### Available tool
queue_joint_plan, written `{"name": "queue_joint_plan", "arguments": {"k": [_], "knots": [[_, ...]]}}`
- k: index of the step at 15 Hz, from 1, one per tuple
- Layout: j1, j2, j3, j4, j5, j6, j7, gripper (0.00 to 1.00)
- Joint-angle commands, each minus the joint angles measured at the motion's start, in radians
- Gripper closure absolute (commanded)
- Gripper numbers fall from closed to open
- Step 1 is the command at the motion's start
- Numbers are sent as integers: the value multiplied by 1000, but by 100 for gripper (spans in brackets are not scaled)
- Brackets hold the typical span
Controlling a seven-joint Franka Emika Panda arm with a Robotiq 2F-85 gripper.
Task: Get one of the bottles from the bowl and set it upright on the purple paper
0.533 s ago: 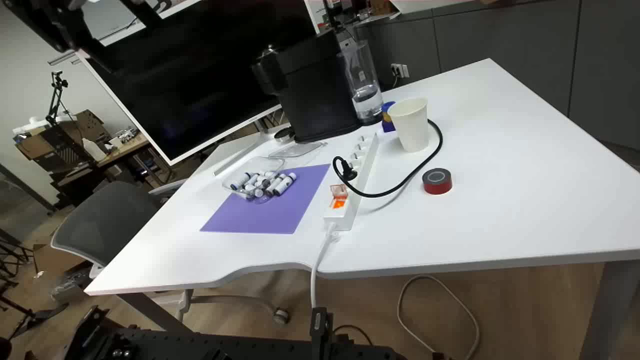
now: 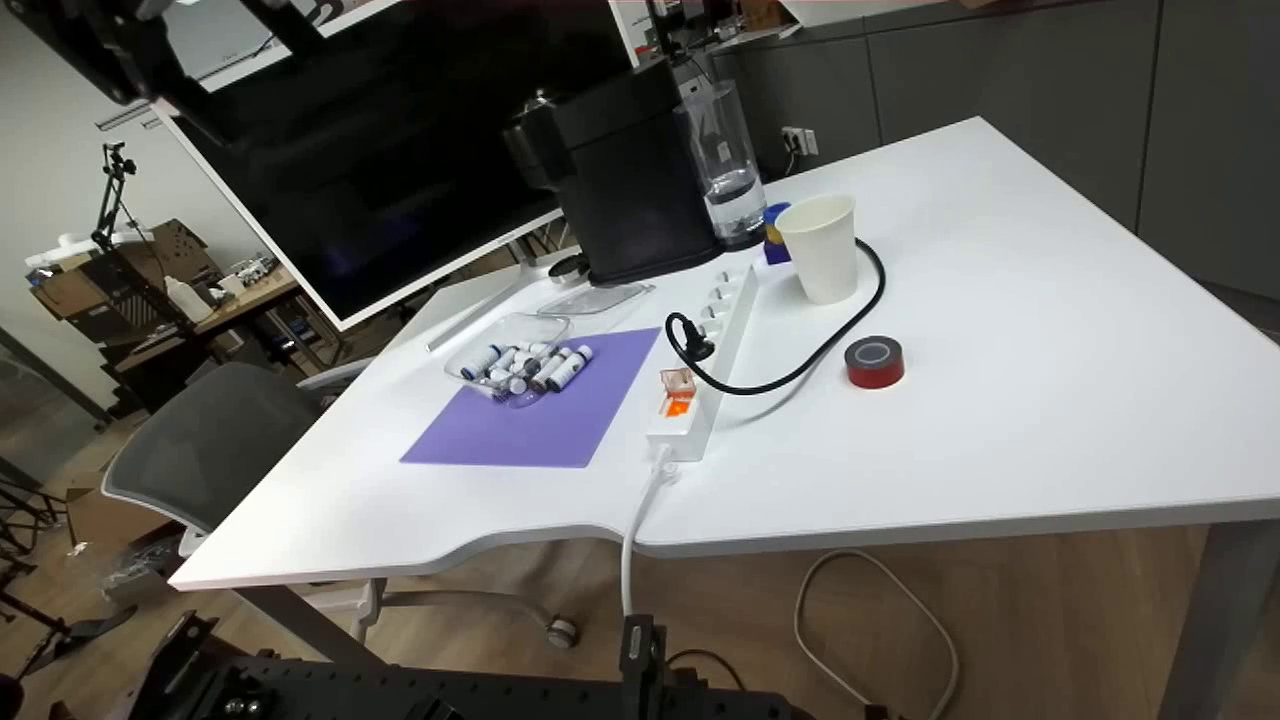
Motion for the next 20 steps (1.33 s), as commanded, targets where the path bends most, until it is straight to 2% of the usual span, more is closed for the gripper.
{"name": "queue_joint_plan", "arguments": {"k": [1,3,5,10,14,17,18,19,20], "knots": [[6,0,-4,3,-4,-5,4,0],[6,0,-4,3,-4,-5,4,0],[38,46,-11,4,14,22,-13,0],[171,247,2,-23,63,242,-71,0],[330,496,-30,14,181,417,-238,0],[431,676,-88,95,332,445,-461,0],[471,736,-129,134,363,428,-539,0],[475,790,-137,178,388,387,-611,0],[396,842,-64,222,367,344,-596,0]]}}
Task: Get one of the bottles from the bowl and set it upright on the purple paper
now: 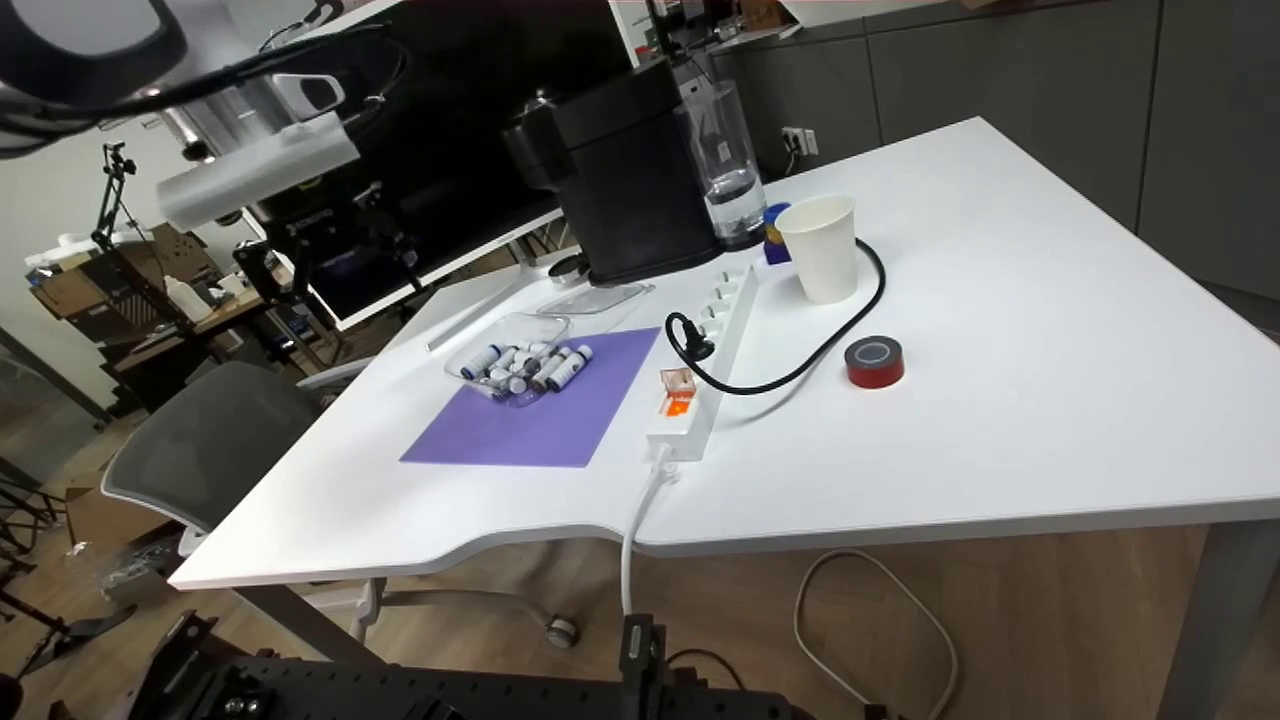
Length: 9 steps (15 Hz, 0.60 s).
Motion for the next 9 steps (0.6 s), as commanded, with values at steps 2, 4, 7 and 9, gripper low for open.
{"name": "queue_joint_plan", "arguments": {"k": [2,4,7,9], "knots": [[-88,107,78,79,26,-52,-76,0],[-109,168,95,125,19,-64,-86,0],[-144,228,127,155,-53,-1,-66,0],[-176,282,161,172,-110,99,-67,0]]}}
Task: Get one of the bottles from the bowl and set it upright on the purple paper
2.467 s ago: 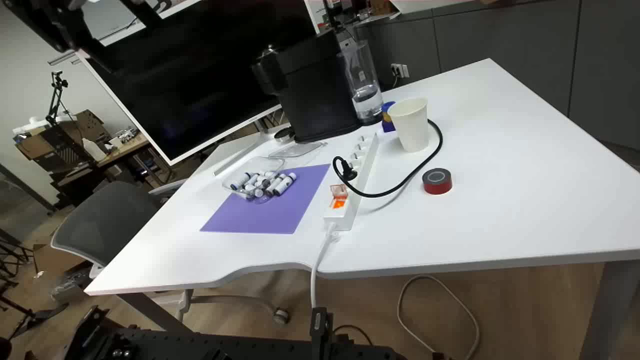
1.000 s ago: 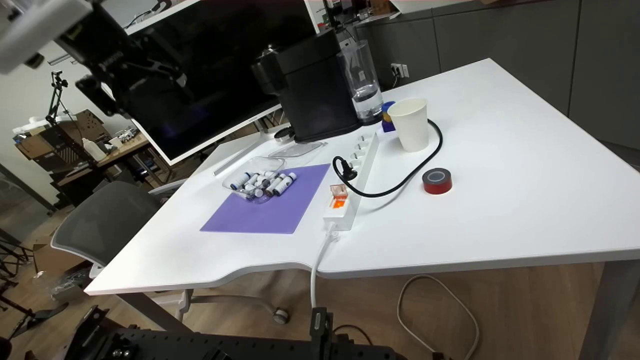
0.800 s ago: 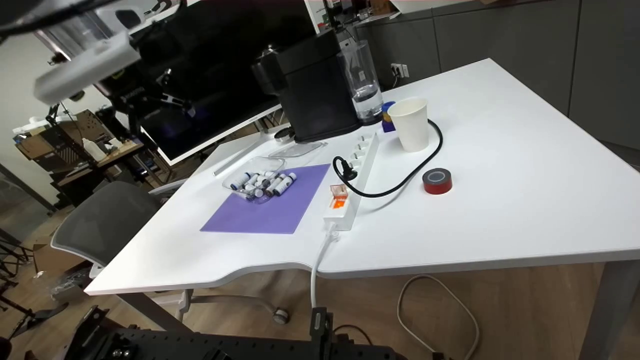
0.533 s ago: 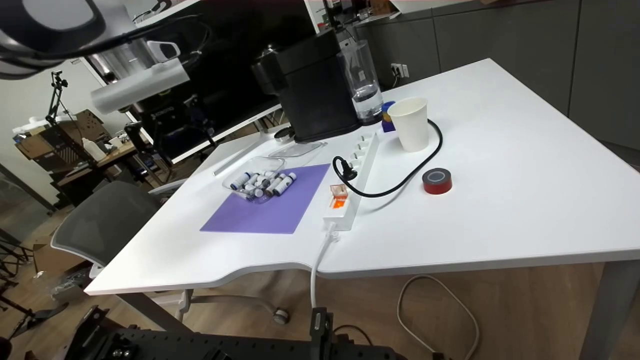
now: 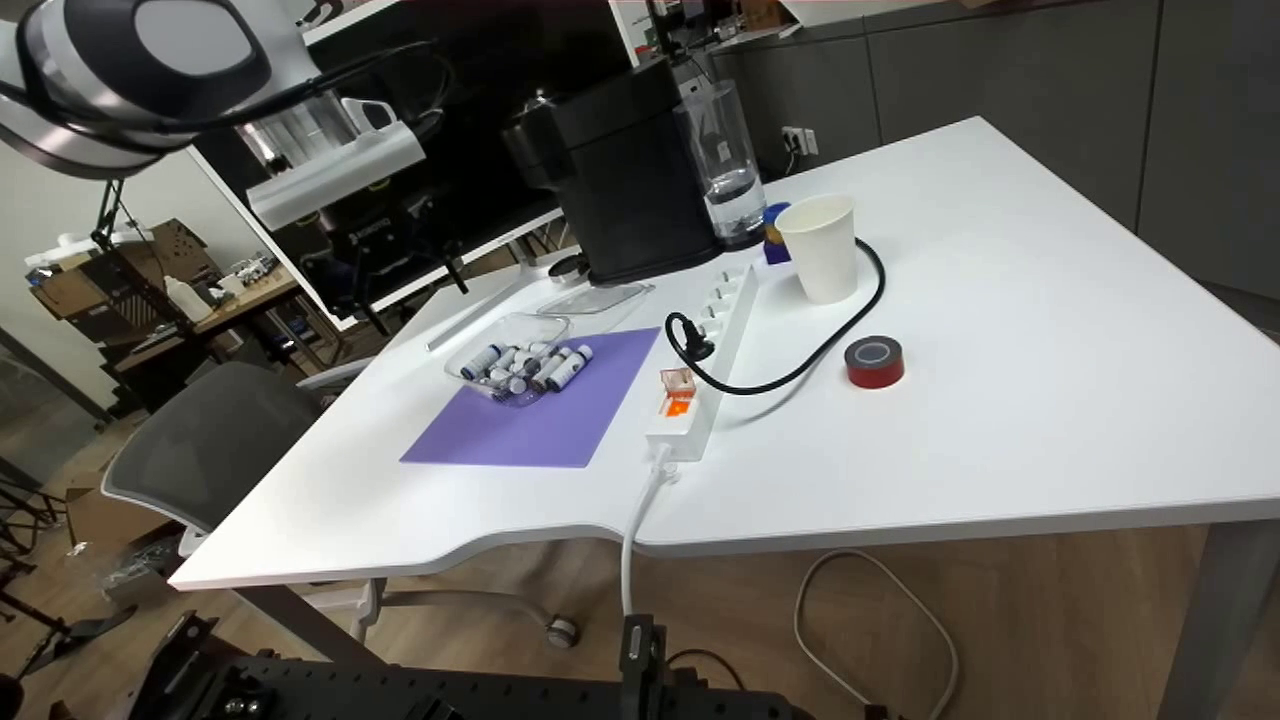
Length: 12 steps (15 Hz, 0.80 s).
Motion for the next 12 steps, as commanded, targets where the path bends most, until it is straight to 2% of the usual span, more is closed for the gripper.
{"name": "queue_joint_plan", "arguments": {"k": [1,7,12], "knots": [[-67,101,64,47,-92,134,16,0],[-104,283,141,143,-193,268,39,0],[-99,420,150,259,-284,298,91,0]]}}
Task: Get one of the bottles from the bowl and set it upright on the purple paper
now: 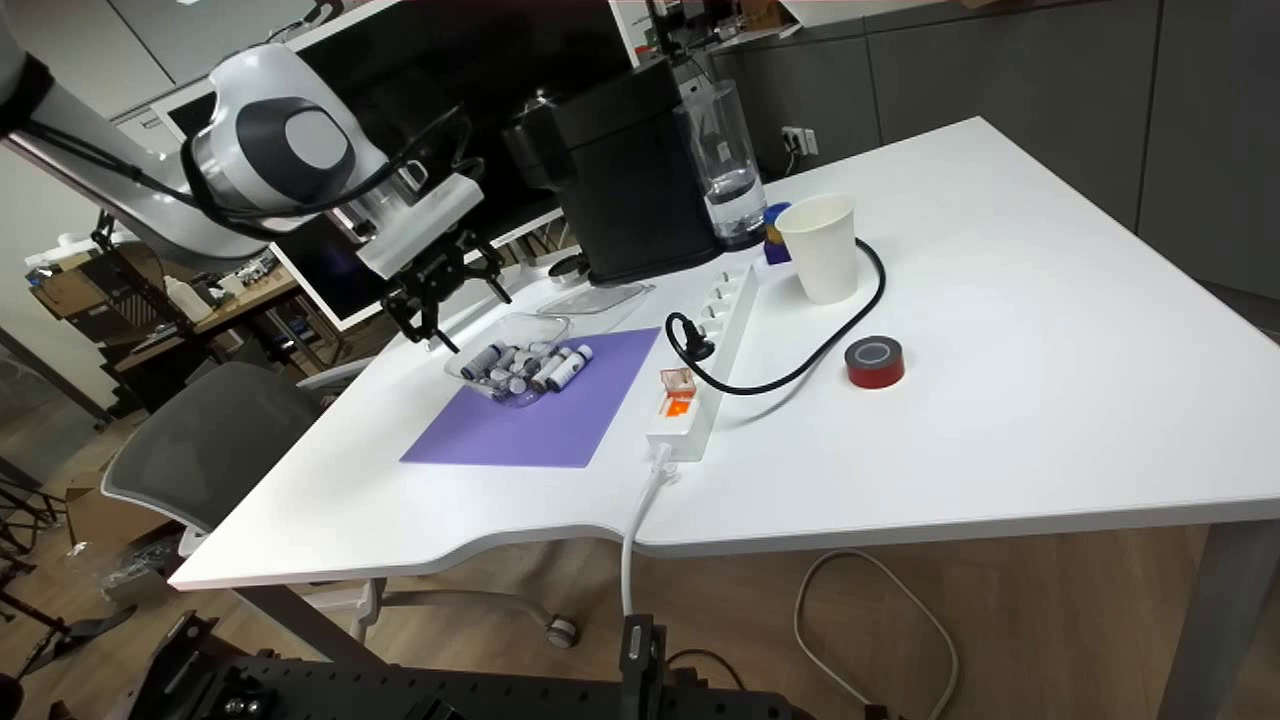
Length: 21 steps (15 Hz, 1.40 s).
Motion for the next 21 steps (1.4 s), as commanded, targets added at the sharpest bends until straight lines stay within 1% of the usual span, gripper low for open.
{"name": "queue_joint_plan", "arguments": {"k": [1,6,11,12,13,17,21], "knots": [[-10,102,4,106,-84,3,74,0],[-14,200,6,183,-129,2,122,0],[-12,258,5,230,-147,-4,154,0],[-11,265,3,237,-150,-5,161,25],[-10,272,3,243,-153,-5,164,26],[-3,291,-5,258,-179,-13,182,55],[-5,295,-2,263,-191,-42,190,81]]}}
